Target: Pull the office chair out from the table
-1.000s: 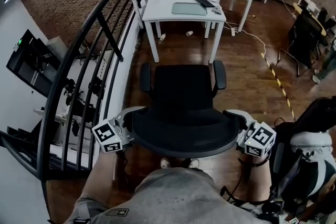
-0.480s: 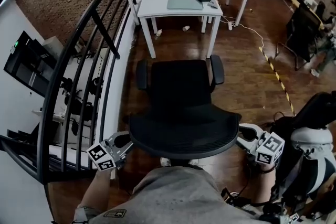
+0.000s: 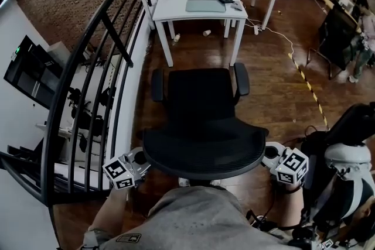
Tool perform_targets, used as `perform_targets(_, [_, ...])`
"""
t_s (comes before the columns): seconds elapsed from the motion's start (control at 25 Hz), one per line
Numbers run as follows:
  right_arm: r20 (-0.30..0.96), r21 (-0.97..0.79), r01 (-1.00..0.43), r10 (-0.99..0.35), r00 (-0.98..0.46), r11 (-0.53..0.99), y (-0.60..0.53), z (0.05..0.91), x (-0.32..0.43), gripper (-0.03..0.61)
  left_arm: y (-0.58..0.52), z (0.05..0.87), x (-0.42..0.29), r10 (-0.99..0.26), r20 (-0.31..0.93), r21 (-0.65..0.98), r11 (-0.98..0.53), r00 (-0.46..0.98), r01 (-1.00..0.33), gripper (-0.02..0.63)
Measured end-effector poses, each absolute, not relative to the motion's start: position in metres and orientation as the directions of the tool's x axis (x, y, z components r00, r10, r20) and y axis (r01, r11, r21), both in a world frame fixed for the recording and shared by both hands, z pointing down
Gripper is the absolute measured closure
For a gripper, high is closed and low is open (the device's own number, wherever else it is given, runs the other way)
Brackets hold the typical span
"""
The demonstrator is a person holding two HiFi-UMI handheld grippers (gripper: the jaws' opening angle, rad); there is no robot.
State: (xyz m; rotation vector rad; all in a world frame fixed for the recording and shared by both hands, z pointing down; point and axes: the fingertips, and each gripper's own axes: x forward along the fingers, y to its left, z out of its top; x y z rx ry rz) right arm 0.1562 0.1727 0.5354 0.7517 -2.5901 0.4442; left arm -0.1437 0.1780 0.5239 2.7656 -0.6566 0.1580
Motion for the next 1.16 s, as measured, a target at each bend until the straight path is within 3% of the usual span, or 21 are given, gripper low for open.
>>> perform_targets(1.16, [0.470,-0.145,-0.575,-0.455,-0.756,0.805,0.1647,0.5294,0.1591,0.572,0.1716,0.5134,-0.1453,-0.442,0.166,0.230,-0.852,0.882,-0.470,0.623])
